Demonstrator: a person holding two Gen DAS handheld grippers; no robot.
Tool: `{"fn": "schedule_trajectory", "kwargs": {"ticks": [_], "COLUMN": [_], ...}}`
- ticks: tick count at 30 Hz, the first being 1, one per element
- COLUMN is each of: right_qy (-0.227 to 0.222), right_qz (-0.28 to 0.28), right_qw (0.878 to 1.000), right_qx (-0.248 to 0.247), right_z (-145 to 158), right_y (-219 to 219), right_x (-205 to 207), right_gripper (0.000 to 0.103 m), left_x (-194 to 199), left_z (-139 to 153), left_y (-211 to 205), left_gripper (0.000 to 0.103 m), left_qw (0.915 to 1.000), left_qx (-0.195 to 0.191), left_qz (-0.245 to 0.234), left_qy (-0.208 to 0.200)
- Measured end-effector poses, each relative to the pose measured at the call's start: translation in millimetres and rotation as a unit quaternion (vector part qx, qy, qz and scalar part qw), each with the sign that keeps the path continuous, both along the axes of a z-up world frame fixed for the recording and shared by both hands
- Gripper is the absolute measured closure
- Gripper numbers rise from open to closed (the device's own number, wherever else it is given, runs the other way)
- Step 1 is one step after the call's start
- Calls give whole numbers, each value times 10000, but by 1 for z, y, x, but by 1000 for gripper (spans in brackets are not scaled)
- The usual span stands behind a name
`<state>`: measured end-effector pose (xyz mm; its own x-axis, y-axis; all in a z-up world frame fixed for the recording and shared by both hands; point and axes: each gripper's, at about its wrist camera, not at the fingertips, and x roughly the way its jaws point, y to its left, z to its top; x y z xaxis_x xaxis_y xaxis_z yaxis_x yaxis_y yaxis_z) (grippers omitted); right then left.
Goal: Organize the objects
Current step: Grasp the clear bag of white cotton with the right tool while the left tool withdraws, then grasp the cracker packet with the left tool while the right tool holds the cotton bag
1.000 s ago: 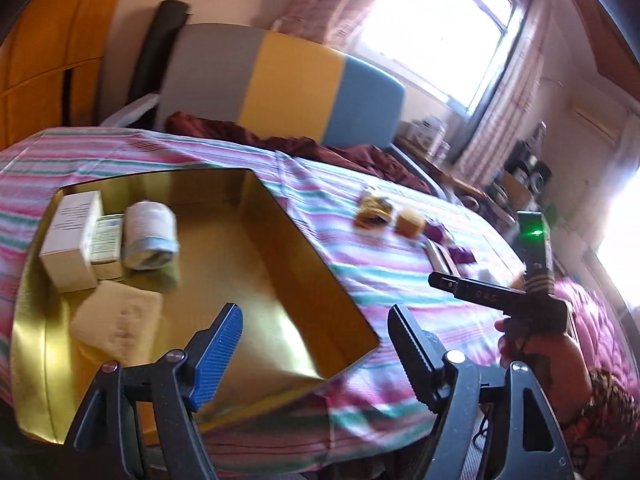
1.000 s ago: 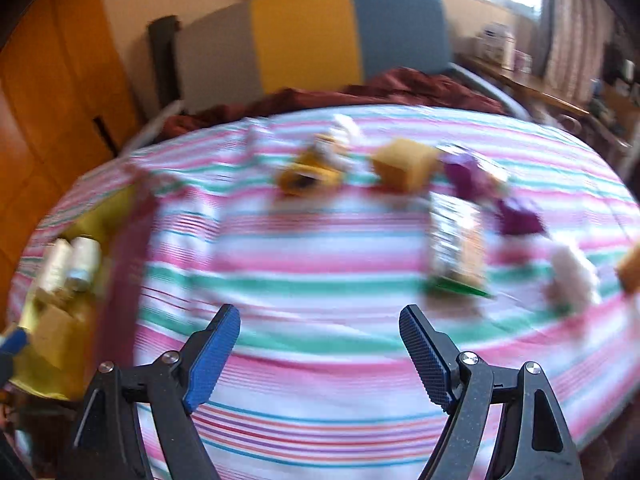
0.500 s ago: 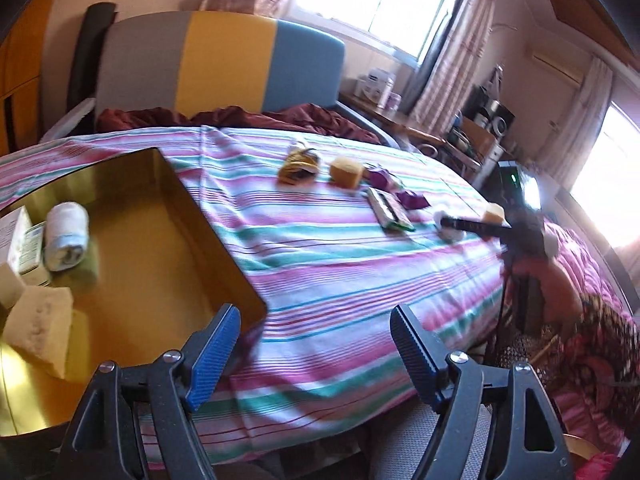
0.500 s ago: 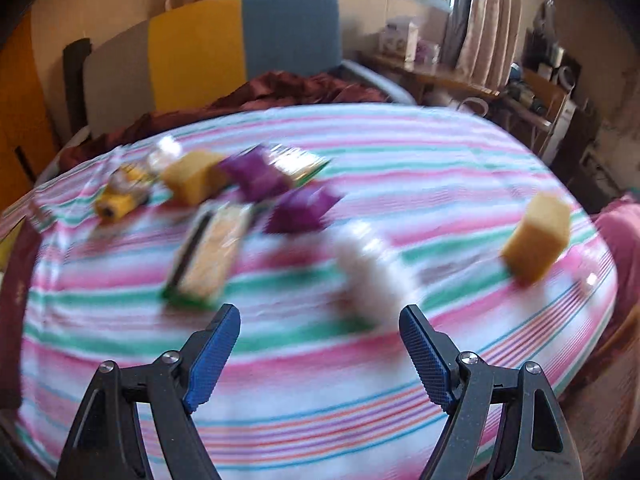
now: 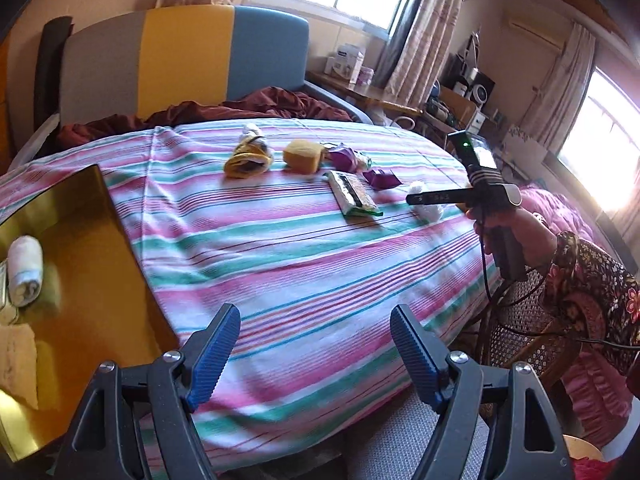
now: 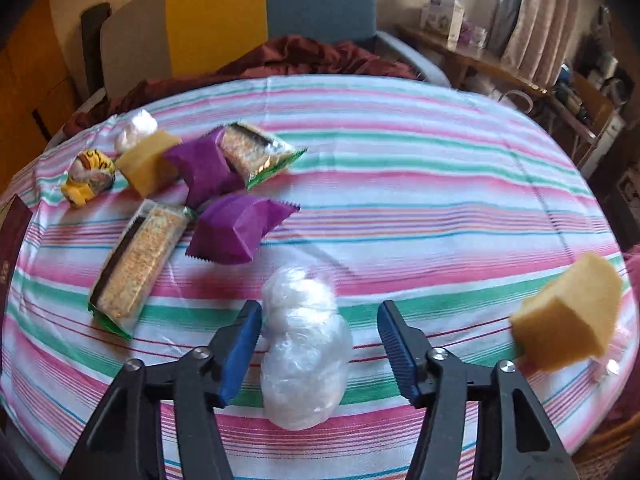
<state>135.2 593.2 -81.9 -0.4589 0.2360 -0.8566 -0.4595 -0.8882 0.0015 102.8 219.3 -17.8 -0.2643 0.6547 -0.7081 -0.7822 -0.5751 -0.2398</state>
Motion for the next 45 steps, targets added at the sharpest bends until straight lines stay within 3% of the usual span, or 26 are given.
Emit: {"fn": "schedule_trajectory", "kwargs": {"ticks": [1,4,11,16,21,27,30,35,38,42,45], "right_qy": [-59,7,37,-32,-16,-61,-56,-45,-46,-52,-44], "right_qz": [-32,-25,-21,-217,-455,-491,-452,-405,-393,-345,-301], "right_qw": [9999,9997,9989,9984,9967,9966,9966,9966,9967,9970,9976], "right_qx": [-95,-242,-468,-527,-672,-661,-683,-712,-714,-690,-628], "right_z": [-4,-3,1,1,1,1,1,2,2,2,3], "right_y": [1,-2,-10,-5,5,7,6,5,5,2,-1], "right_x": [-1,-2,0,3,8,7,5,3,3,3,2], "right_gripper": [55,65,65,65,65,65,65,65,65,65,65], "left_x": [0,-2,-18,-33,-60,-69,-71,-76,-73,-65,-70], "left_z": [1,4,-1,-8,-27,-43,-52,-68,-70,-74,-72], "left_y": [4,17,64,113,166,219,244,257,254,243,233], "left_gripper": [24,24,24,21,21,21,21,21,21,37,54], "left_qw": [10000,9999,9993,9984,9968,9945,9931,9918,9941,9929,9942], "left_qx": [-15,-35,-230,-492,-757,-1040,-1127,-1251,-1084,-1085,-1009], "left_qz": [-21,-122,-266,-202,21,-4,-218,-70,-99,-194,-36], "left_qy": [1,85,-99,191,-266,-127,-245,-267,10,450,358]}}
